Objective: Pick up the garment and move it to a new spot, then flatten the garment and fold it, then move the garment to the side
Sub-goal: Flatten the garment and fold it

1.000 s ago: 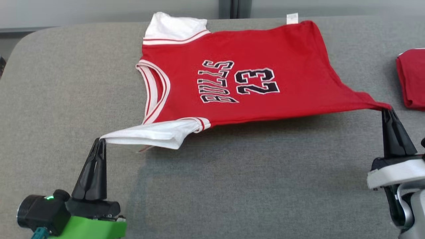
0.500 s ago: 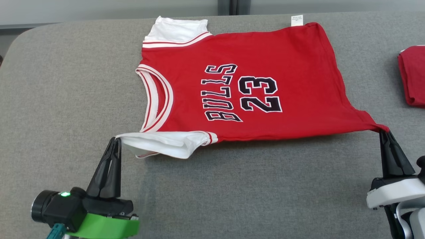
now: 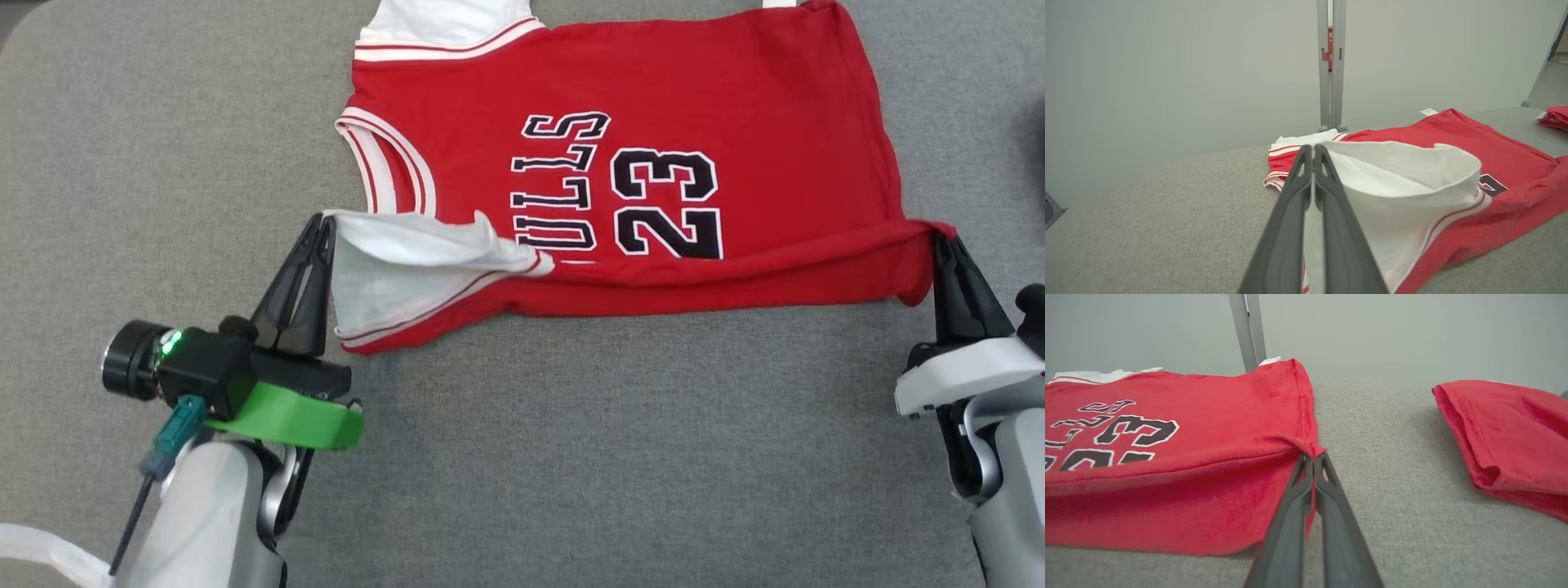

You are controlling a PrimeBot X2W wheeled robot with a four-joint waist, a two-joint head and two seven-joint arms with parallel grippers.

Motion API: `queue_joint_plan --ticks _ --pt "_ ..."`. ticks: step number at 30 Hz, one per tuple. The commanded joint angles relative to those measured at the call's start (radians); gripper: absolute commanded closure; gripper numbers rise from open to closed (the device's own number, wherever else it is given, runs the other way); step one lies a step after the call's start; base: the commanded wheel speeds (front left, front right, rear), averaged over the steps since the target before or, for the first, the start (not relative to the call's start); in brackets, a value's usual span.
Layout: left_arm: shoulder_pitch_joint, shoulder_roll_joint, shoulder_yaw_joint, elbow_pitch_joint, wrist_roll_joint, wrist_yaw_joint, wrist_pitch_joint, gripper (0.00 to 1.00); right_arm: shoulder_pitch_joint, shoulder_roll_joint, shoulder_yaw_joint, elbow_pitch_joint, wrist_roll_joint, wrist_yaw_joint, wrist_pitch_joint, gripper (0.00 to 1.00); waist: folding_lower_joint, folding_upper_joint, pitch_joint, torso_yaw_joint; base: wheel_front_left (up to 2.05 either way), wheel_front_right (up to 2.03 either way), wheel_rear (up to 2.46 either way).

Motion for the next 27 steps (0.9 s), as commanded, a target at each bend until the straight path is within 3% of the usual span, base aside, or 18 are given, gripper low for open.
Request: queue_joint_plan --ticks 1,7,8,9,10,11,12,21,27 --pt "-0.039 0.009 0.001 0.013 0.006 0.002 0.0 1.0 -0.03 -0.006 0.003 0.007 -0.008 -0.001 -0.003 1.0 0.0001 0.0 0.035 0.008 0.0 0.0 0.0" --pt "-0.154 0.021 0.0 0.074 0.041 0.002 0.0 1.0 -0.12 -0.009 0.019 0.038 -0.021 -0.001 -0.003 1.0 0.0001 0.0 0.084 0.0 0.0 0.0 0.0" --pt "-0.167 0.023 -0.007 0.086 0.042 0.002 0.0 1.0 -0.134 -0.009 0.023 0.045 -0.021 -0.001 -0.003 0.93 0.0001 0.0 0.09 -0.001 0.0 0.0 0.0" --pt "-0.174 0.024 -0.012 0.095 0.042 0.002 0.0 1.0 -0.143 -0.009 0.025 0.05 -0.024 -0.001 -0.003 0.69 0.0001 0.0 0.092 -0.002 0.0 0.0 0.0" --pt "-0.18 0.026 -0.021 0.115 0.038 0.002 0.0 1.0 -0.151 -0.009 0.027 0.055 -0.028 -0.001 -0.003 0.2 0.0001 0.0 0.094 -0.004 0.0 0.0 0.0" --pt "-0.185 0.026 -0.026 0.126 0.035 0.002 0.0 0.61 -0.155 -0.008 0.028 0.057 -0.031 -0.001 -0.003 0.0 0.0001 0.0 0.095 -0.005 0.0 0.0 0.0" --pt "-0.189 0.019 -0.023 0.133 0.028 0.002 0.0 0.0 -0.155 -0.005 0.026 0.056 -0.034 -0.001 -0.003 0.0 0.0001 0.0 0.094 -0.005 0.0 0.0 0.0" --pt "0.019 -0.048 0.056 0.073 -0.044 0.003 0.0 0.0 0.022 0.033 -0.069 -0.083 -0.023 -0.001 -0.003 0.0 0.0001 0.0 0.044 0.006 0.0 0.0 0.0" --pt "0.136 -0.079 0.051 0.126 -0.131 0.003 0.0 0.0 0.128 0.07 -0.093 -0.155 0.001 -0.001 -0.003 0.0 0.0001 0.0 0.028 0.004 0.0 0.0 0.0"
